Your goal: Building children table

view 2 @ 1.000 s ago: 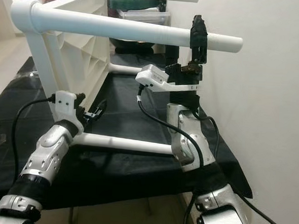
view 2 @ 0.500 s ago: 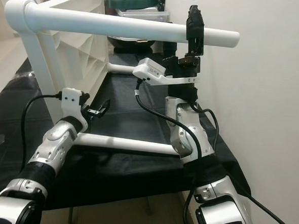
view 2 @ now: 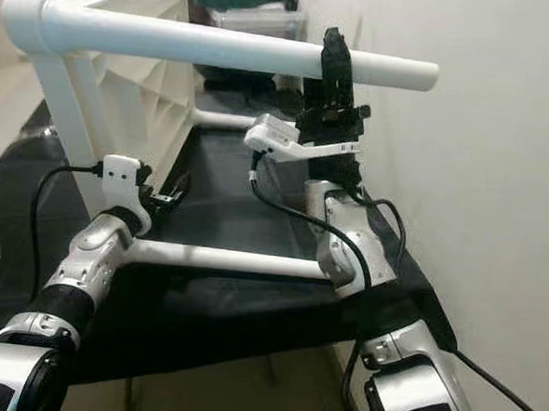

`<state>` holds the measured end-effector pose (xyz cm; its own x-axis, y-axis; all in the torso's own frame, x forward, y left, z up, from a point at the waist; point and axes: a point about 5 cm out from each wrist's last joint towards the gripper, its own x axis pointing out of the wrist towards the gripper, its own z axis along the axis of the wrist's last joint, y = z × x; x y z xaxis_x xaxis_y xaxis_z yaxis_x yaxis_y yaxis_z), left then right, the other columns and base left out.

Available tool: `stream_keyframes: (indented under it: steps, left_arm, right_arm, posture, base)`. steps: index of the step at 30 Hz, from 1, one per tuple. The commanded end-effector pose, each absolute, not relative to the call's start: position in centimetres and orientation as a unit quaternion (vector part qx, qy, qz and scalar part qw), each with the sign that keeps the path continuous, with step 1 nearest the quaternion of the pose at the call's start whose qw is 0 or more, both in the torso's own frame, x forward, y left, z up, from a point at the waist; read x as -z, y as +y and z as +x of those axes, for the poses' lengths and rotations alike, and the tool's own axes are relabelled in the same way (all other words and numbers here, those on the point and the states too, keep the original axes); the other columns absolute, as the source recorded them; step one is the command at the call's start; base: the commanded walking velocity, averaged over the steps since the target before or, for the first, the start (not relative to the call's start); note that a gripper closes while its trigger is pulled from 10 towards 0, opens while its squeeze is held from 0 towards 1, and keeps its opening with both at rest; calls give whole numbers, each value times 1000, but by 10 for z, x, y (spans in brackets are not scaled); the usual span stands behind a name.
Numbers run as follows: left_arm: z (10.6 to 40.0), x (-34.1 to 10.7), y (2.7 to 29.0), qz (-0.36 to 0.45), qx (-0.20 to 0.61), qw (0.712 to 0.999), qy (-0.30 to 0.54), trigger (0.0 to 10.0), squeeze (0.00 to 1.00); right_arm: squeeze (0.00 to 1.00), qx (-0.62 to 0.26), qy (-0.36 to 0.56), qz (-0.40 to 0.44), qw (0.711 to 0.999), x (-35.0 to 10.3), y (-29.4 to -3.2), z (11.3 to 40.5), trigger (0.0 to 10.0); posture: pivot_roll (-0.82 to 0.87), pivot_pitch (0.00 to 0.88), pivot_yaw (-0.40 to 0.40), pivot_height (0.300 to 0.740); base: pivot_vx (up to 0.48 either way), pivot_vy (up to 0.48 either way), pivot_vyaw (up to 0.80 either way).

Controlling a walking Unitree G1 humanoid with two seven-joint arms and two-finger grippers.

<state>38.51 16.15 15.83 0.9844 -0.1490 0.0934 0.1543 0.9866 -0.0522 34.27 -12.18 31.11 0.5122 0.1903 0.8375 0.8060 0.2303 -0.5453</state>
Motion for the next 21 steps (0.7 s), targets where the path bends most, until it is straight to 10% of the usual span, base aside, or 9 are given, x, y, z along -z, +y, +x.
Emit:
stream_keyframes:
  steps: [1, 21]
  left_arm:
    - [385, -158, 181, -27, 34, 998, -42, 10000, 0]
    - [378, -230, 281, 184, -96, 972, -115, 10000, 0]
  right_arm:
    - [0, 240, -434, -562, 662, -314, -122, 345, 0]
    - [0, 318, -407, -517, 682, -357, -153, 363, 0]
  posture:
    - [8, 104, 18, 740]
    - [62, 92, 33, 740]
  base:
    - [0, 0, 0]
    - [0, 0, 0]
